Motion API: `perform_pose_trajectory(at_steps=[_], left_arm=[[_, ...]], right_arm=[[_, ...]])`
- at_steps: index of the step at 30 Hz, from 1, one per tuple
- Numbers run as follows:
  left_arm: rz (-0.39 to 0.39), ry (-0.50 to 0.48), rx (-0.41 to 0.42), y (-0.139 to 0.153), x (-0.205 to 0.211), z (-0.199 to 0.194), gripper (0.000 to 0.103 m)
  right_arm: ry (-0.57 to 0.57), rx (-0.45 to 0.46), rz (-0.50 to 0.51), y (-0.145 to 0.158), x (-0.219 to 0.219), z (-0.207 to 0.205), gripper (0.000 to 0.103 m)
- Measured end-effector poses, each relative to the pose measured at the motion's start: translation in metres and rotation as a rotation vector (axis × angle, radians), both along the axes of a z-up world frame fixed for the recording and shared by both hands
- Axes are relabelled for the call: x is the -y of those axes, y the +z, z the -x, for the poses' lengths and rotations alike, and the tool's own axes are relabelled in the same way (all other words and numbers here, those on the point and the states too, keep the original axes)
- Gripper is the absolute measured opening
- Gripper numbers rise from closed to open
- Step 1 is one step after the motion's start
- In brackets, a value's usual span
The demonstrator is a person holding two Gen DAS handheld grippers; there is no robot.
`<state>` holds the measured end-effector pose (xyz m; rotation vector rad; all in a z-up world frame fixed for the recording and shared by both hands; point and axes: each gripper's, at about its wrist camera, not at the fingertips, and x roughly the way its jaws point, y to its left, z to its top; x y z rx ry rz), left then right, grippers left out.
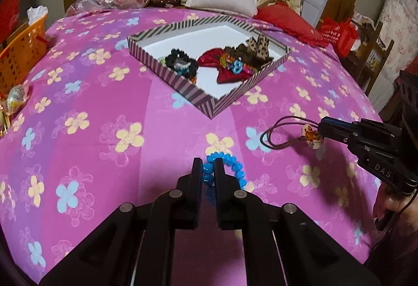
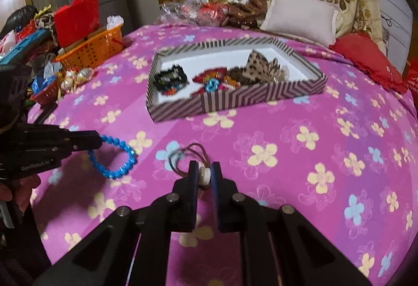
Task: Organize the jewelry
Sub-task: 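Grasp the blue beaded bracelet with the left tool while the right grasps the brown hair tie, then carry the blue bracelet and brown hair tie in both tools over the tray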
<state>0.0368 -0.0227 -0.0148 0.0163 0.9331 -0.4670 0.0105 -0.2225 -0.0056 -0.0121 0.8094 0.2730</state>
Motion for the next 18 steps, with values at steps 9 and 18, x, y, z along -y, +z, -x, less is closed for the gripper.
perform_pose_trajectory(at_steps=[9, 18], left_arm=[[0.016, 0.0, 0.058, 0.028, -0.002, -0.004, 0.003], [0.012, -0.002, 0.107, 0.052, 0.001, -0.018, 0.003]], right_arm=[[0.011, 0.062, 0.013, 0.03, -0.007, -0.004, 0.009], [0.017, 0.12, 0.025, 0.058, -0.012, -0.017, 0.009]])
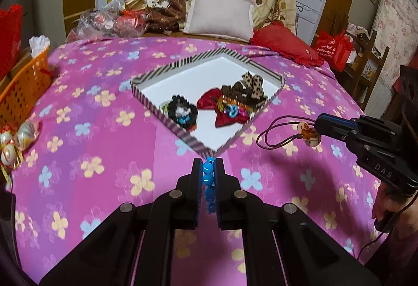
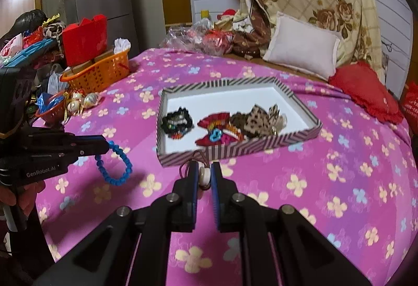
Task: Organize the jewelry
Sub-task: 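Carry the blue bracelet and brown hair tie in both tools over the tray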
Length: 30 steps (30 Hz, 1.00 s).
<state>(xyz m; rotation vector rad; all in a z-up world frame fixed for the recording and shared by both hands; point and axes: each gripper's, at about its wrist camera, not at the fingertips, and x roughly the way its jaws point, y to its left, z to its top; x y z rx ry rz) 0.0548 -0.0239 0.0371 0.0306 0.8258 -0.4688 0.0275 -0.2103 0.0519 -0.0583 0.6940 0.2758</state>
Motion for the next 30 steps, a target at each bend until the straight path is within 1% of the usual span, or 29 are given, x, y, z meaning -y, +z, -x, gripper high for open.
perform_pose_trajectory(at_steps=[3, 8, 13, 16, 19, 21, 26, 30], left_arm=[[-0.004, -0.001, 0.025, 0.011, 0.004, -0.009, 0.003], [-0.018, -0.004, 0.061, 0.026, 0.016, -0.028, 0.003], [-0.016, 0.004, 0.075, 0.034, 0.028, -0.054, 0.003], [-0.009, 0.0, 0.076, 0.036, 0.039, -0.069, 0.003], [-0.003, -0.002, 0.068, 0.032, 0.048, -0.083, 0.003], [0.011, -0.004, 0.047, 0.025, 0.052, -0.091, 0.003], [0.021, 0.014, -0.015, -0.002, 0.055, -0.111, 0.003], [0.008, 0.042, -0.056, -0.025, 0.051, -0.119, 0.003]], right_arm=[[0.001, 0.022, 0.007, 0.01, -0.001, -0.01, 0.009], [0.0, 0.032, 0.008, 0.02, -0.004, -0.032, 0.009], [-0.004, 0.031, 0.011, 0.021, -0.008, -0.056, 0.009], [-0.011, 0.019, -0.005, 0.018, -0.009, -0.076, 0.009], [-0.018, 0.001, -0.021, 0.01, -0.008, -0.092, 0.009], [-0.023, -0.014, -0.031, 0.003, -0.006, -0.103, 0.009], [-0.04, -0.055, -0.046, -0.017, -0.003, -0.126, 0.009], [-0.056, -0.095, -0.065, -0.035, 0.002, -0.145, 0.009]])
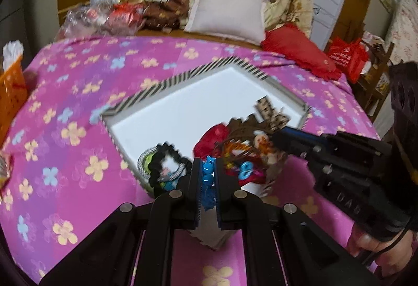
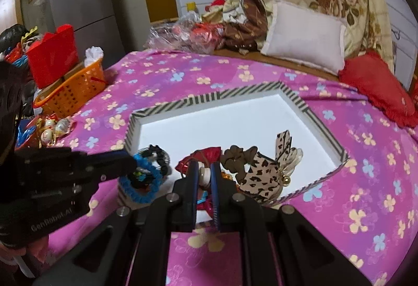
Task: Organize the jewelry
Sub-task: 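Carry the blue bracelet and brown hair tie in both tools over the tray, then open both tools to release the bracelet and hair tie into the tray, withdraw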
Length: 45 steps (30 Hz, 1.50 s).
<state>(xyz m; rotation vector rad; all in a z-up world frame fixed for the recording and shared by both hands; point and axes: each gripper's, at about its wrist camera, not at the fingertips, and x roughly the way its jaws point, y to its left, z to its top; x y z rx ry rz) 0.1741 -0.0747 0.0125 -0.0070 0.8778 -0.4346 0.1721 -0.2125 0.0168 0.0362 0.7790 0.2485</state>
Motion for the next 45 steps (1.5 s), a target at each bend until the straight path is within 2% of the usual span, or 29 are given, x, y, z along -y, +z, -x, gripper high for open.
perform_pose_trajectory(at_steps=[9, 24, 29, 33, 37, 42, 45], left_arm=[[-0.045, 0.037, -0.039, -0.03, -0.008, -0.008, 0.003], [-0.076, 0.057, -0.044, -0.041, -0.004, -0.011, 0.004], [-0.09, 0.067, -0.039, -0.042, -0.004, -0.01, 0.004], [-0.107, 0.087, -0.039, -0.042, -0.005, -0.01, 0.004], [-0.112, 0.094, -0.028, -0.039, -0.005, -0.005, 0.018], [-0.118, 0.101, 0.002, -0.028, -0.006, 0.004, 0.037], [-0.125, 0.116, 0.016, -0.023, -0.009, 0.011, 0.039]], right_arm=[[-0.048, -0.071, -0.03, -0.036, 0.015, -0.02, 0.009], [-0.064, -0.099, 0.019, -0.051, 0.014, -0.025, 0.01], [-0.07, -0.1, 0.01, -0.051, 0.017, -0.022, 0.017], [-0.067, -0.081, 0.009, -0.044, 0.015, -0.017, 0.03], [-0.064, -0.058, 0.002, -0.034, 0.014, -0.009, 0.042], [-0.067, -0.038, -0.014, -0.023, 0.015, 0.005, 0.05], [-0.071, -0.025, -0.021, -0.016, 0.018, 0.016, 0.053]])
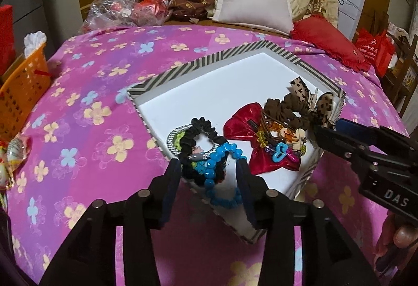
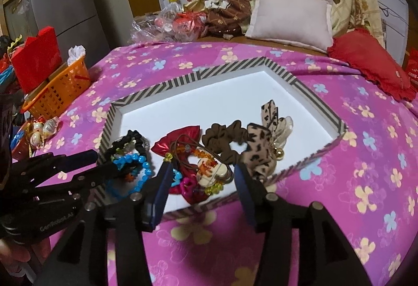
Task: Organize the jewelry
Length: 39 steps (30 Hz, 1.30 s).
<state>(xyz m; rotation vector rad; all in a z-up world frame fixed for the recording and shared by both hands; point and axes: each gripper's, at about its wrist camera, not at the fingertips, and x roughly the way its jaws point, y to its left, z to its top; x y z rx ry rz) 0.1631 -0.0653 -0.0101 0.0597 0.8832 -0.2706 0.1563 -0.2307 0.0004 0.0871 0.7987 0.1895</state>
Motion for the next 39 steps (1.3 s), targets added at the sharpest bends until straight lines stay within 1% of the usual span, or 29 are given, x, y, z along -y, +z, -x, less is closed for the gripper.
perform_pose_trajectory(at_steps=[4, 11, 13, 20, 24, 29, 35, 39], left_arm=[[0.004, 0.019, 0.015, 0.007, -0.005, 0.009, 0.039], [0.009, 0.047, 0.053, 0.019, -0.011, 0.024, 0.039], [0.009, 0.051, 0.064, 0.022, -0.011, 0.028, 0.039], [0.012, 0.065, 0.082, 0.03, -0.011, 0.043, 0.039], [0.03, 0.076, 0.087, 0.036, -0.012, 0.054, 0.039], [0.0, 0.094, 0.123, 0.045, -0.009, 0.068, 0.039], [-0.035, 0.096, 0.16, 0.053, -0.005, 0.087, 0.039], [-0.036, 0.102, 0.181, 0.059, -0.006, 0.097, 0.039]], right_arm=[[-0.003, 0.018, -0.003, 0.008, 0.002, 0.012, 0.061], [-0.012, 0.024, 0.004, 0.013, 0.002, 0.027, 0.066], [-0.018, 0.027, 0.005, 0.014, 0.002, 0.031, 0.069], [-0.035, 0.043, 0.017, 0.022, 0.004, 0.046, 0.073], [-0.053, 0.065, 0.022, 0.03, 0.005, 0.058, 0.078], [-0.057, 0.085, 0.038, 0.037, 0.002, 0.073, 0.081], [-0.059, 0.099, 0.033, 0.041, 0.0, 0.089, 0.084], [-0.062, 0.103, 0.037, 0.043, -0.001, 0.098, 0.084]])
